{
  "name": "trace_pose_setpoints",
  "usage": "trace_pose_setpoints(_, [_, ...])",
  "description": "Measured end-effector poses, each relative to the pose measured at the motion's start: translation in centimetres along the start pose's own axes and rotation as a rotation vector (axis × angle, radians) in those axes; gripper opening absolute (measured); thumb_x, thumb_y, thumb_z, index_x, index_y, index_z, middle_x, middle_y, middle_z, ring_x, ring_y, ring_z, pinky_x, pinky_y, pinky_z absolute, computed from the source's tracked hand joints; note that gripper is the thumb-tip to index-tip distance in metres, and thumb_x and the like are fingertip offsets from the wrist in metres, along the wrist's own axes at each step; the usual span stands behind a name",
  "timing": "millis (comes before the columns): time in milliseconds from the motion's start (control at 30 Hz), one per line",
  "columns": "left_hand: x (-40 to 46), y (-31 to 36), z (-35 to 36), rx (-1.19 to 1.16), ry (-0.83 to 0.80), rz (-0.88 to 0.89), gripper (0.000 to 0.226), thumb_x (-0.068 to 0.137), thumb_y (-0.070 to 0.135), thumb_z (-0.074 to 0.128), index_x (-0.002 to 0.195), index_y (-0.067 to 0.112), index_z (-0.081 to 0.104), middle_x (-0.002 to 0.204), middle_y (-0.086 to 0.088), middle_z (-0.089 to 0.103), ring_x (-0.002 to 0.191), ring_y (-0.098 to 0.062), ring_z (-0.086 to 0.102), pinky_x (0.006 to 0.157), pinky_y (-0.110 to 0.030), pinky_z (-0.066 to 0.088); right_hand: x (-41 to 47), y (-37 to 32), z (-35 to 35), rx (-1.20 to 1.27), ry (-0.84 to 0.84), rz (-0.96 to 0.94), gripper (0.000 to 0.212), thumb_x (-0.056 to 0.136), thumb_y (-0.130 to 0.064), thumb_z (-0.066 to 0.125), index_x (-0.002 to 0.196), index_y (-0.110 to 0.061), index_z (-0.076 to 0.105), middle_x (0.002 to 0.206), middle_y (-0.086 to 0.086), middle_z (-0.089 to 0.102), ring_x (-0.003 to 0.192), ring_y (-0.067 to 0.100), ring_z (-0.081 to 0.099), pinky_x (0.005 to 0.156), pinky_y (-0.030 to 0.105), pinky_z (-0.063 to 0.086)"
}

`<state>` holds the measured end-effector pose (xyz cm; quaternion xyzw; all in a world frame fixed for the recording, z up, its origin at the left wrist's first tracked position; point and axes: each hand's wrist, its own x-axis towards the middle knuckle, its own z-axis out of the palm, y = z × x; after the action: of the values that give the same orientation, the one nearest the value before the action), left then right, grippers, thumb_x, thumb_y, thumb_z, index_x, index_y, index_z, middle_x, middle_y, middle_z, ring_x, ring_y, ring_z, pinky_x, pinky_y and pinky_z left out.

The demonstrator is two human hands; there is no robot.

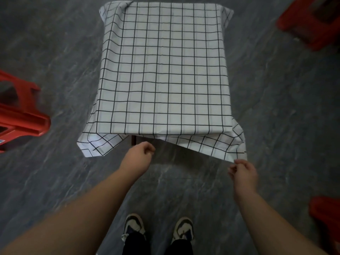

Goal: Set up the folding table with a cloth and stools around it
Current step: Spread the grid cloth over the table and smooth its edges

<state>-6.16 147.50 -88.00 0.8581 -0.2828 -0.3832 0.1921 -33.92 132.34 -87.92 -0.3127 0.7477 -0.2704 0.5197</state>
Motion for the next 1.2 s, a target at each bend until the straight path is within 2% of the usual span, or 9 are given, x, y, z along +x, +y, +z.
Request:
trace_pose_setpoints(200, [-2.3,8.1,1.8,0.048,-0.074,0.146,0.021,0.094,0.022,0.051,0.087,0.040,0.058,0.086,0.020,0.063,0.077,0.001,0.058,0.061,-0.020,0.040,-2.6,-2.9,0.7,-0.138,-0.269,-0.164,0.030,0.091,0.009,0.044,0.082,-0.016,0.058,0.068,0.005,0.060,0.059,0.016,0.056,0.058,0.029,0.047])
trace_pose_setpoints(300, [-2.9,12.7,2.7,0.025,-0.062,0.223,0.025,0.093,0.018,0.047,0.095,0.040,0.058,0.094,0.017,0.064,0.087,-0.005,0.058,0.071,-0.024,0.042,-3.2,-4.7,-0.1,-0.150,-0.339,-0.184,0.029,0.093,0.007,0.046,0.083,-0.016,0.060,0.070,0.004,0.062,0.060,0.012,0.058,0.060,0.029,0.049])
trace_pose_setpoints(567, [-0.6,18.4,5.5,0.243,0.059,0.539,0.027,0.091,0.009,0.053,0.112,0.020,0.065,0.114,0.002,0.063,0.113,-0.019,0.048,0.093,-0.032,0.042,0.1,-6.8,-4.0,-0.139,-0.189,-0.190,0.026,0.089,0.009,0.051,0.083,-0.015,0.060,0.083,0.014,0.065,0.072,0.020,0.058,0.070,0.034,0.048])
trace_pose_setpoints(667, [0.4,18.9,6.3,0.268,0.041,0.555,0.032,0.086,0.007,0.056,0.114,0.018,0.065,0.117,-0.001,0.061,0.117,-0.022,0.045,0.097,-0.040,0.044,1.3,-7.2,-4.1,-0.242,-0.129,-0.247,0.028,0.085,0.005,0.057,0.085,-0.023,0.061,0.083,0.000,0.066,0.074,0.012,0.058,0.066,0.016,0.046])
trace_pose_setpoints(767, [1.3,19.8,7.4,0.348,0.105,0.617,0.044,0.083,0.011,0.062,0.126,0.019,0.061,0.127,-0.006,0.059,0.124,-0.028,0.045,0.102,-0.048,0.041,2.5,-7.4,-3.7,-0.313,-0.079,-0.258,0.030,0.083,0.003,0.057,0.090,-0.027,0.057,0.086,-0.004,0.061,0.078,0.011,0.057,0.071,0.021,0.045])
trace_pose_setpoints(867, [2.4,20.8,8.5,0.500,0.103,0.657,0.059,0.085,0.020,0.064,0.141,0.027,0.047,0.150,-0.013,0.042,0.142,-0.036,0.028,0.117,-0.057,0.021,3.9,-7.4,-3.1,-0.417,-0.104,-0.154,0.023,0.087,-0.012,0.067,0.105,-0.019,0.056,0.097,-0.001,0.059,0.093,0.020,0.059,0.085,0.035,0.049])
trace_pose_setpoints(1000, [4.5,21.5,10.0,0.678,0.022,0.676,0.066,0.088,0.038,0.062,0.146,0.044,0.031,0.165,-0.009,0.007,0.150,-0.033,-0.005,0.113,-0.066,-0.001,6.1,-6.4,-2.1,-0.481,-0.214,0.060,0.057,0.086,-0.034,0.073,0.134,-0.013,0.050,0.124,0.004,0.060,0.113,0.024,0.059,0.095,0.032,0.045])
trace_pose_setpoints(1067, [5.3,21.4,10.8,0.709,-0.031,0.660,0.061,0.088,0.043,0.061,0.142,0.048,0.034,0.165,-0.007,0.000,0.150,-0.032,-0.011,0.111,-0.070,-0.002,6.9,-5.7,-1.7,-0.489,-0.274,0.101,0.059,0.086,-0.033,0.075,0.135,-0.011,0.050,0.118,0.001,0.059,0.107,0.019,0.058,0.091,0.030,0.043])
trace_pose_setpoints(1200, [5.7,20.8,11.9,0.745,-0.085,0.614,0.042,0.091,0.046,0.055,0.132,0.046,0.045,0.165,-0.005,0.001,0.149,-0.033,-0.013,0.109,-0.076,0.003,8.1,-4.5,-1.6,-0.496,-0.329,0.038,0.028,0.091,-0.021,0.068,0.116,-0.007,0.067,0.103,0.005,0.070,0.097,0.022,0.067,0.082,0.030,0.050])
